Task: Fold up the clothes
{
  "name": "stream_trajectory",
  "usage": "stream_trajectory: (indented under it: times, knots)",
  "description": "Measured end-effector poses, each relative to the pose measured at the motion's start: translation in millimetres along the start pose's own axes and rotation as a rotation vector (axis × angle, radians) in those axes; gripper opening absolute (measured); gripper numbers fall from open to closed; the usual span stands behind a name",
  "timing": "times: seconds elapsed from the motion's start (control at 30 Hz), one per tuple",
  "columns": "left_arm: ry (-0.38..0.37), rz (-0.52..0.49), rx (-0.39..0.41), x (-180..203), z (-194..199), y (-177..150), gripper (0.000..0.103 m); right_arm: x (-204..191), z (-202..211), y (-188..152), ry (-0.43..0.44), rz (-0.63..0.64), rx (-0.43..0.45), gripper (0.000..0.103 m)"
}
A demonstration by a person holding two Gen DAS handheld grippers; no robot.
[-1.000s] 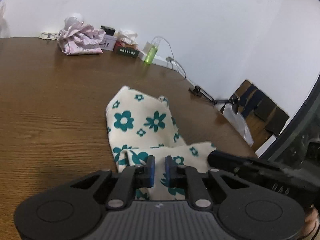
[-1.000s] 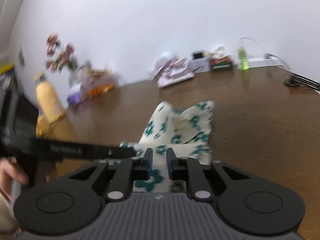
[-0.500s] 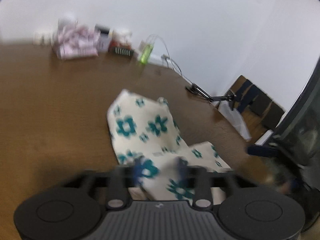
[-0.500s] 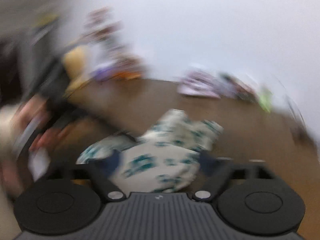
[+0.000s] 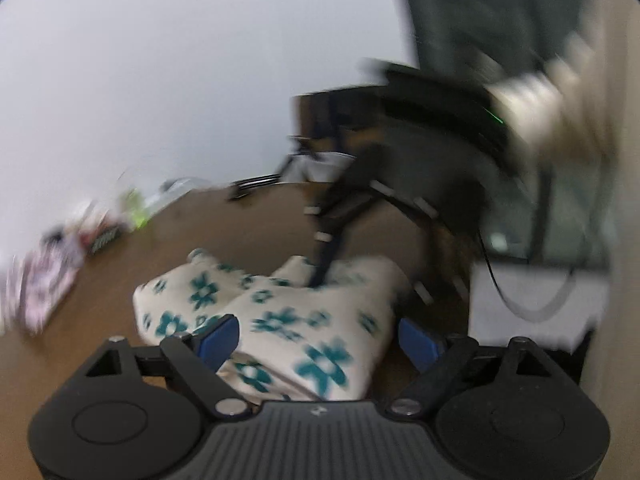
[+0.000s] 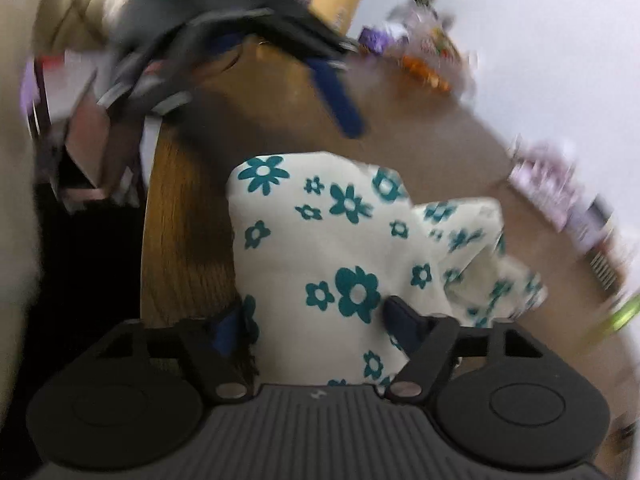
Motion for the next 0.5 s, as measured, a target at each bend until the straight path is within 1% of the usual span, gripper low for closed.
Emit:
stream_trajectory:
  times: [0.03,0.1,0.13,0.17,0.2,0.27,0.37,0.43,0.47,0.5]
  knots:
    - [0.016,-0.090,-0.005,6,-3,-3,0.087,8,2,2,0.044,-0.047,0.001,0.064]
    - [0.047,-0.269,-0.016,18,-8,-8,0.087,24,6,5,0.133,-0.139,0.002,0.049]
    - [0.062,-0.358,-0.021,24,-11,-11,0.087,33,10,6,0.178,-0.185,0.003,0.045]
    - [0.075,-0.388,-0.026,22,-15,-13,0.087,38,12,7,0.216,-0.208,-0.001,0.042]
    - [0.087,-0.417,-0.030,20,-19,-15,0.087,44,14,8,0.253,-0.229,-0.006,0.042]
    - [0.112,-0.477,-0.039,15,-27,-19,0.087,44,16,11,0.296,-0.229,-0.026,0.042]
    - [0.148,-0.566,-0.053,8,-39,-24,0.087,44,17,12,0.336,-0.232,-0.046,0.042]
    - [0.140,-0.574,-0.056,0,-45,-25,0.089,43,17,14,0.369,-0.236,-0.046,0.042]
    - [0.120,-0.590,-0.046,-1,-48,-26,0.089,42,18,16,0.413,-0.253,-0.042,0.042]
    - [0.098,-0.598,-0.022,-3,-48,-26,0.089,41,19,16,0.438,-0.266,-0.040,0.041]
Point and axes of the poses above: each gripper's, at about its wrist camera, not at the fingertips, and z roughly against the way its jaws point, x to its right, y to its top, the point moved 9 cm from there along -z, roughly the way its jaws point, and after that the axes turned 7 degrees about -z, right-handed, at the moved point
